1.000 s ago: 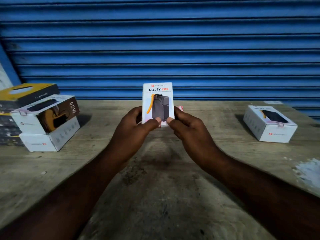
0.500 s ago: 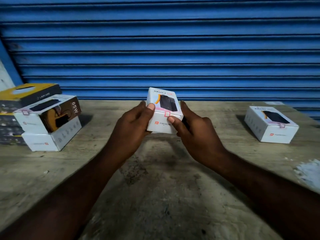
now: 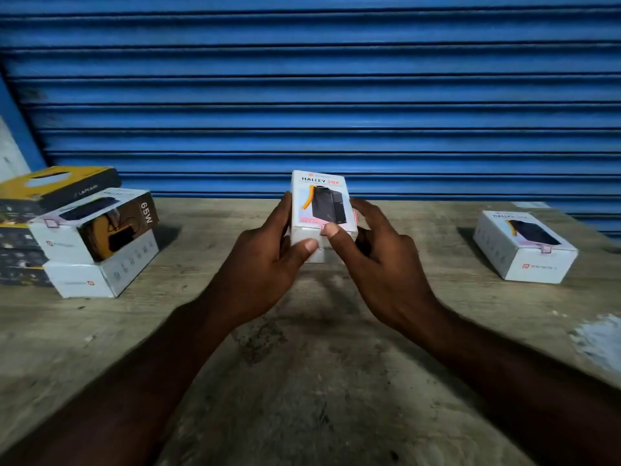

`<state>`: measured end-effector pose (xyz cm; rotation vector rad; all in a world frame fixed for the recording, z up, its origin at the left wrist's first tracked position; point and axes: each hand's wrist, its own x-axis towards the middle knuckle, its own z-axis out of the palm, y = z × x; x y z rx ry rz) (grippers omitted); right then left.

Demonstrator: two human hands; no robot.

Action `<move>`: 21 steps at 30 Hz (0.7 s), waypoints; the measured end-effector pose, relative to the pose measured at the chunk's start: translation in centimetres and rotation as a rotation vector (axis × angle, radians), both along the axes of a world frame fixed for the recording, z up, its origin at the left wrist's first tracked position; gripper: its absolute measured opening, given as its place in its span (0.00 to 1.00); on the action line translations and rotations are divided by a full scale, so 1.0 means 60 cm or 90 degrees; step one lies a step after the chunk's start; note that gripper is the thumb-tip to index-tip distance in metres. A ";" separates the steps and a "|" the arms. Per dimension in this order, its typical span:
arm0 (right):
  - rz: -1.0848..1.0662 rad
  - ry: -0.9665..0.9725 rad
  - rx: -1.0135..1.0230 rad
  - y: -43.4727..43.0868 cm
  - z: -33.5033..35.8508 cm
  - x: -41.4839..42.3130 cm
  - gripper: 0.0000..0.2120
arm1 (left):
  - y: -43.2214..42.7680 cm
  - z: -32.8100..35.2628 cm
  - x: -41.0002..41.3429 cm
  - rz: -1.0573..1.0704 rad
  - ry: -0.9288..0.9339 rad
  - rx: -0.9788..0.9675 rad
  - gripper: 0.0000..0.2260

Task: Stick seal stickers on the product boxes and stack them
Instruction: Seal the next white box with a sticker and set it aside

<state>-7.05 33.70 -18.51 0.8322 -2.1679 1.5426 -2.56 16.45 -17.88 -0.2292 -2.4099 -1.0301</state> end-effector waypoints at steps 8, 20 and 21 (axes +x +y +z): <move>0.050 0.004 0.028 -0.003 -0.013 -0.012 0.26 | 0.008 -0.006 -0.011 -0.018 -0.026 0.336 0.25; -0.034 -0.125 -0.124 -0.003 -0.015 -0.041 0.16 | 0.013 -0.001 -0.008 -0.076 -0.031 0.425 0.16; -0.038 -0.123 -0.116 -0.001 -0.014 -0.043 0.15 | 0.011 0.000 -0.008 -0.066 -0.025 0.423 0.14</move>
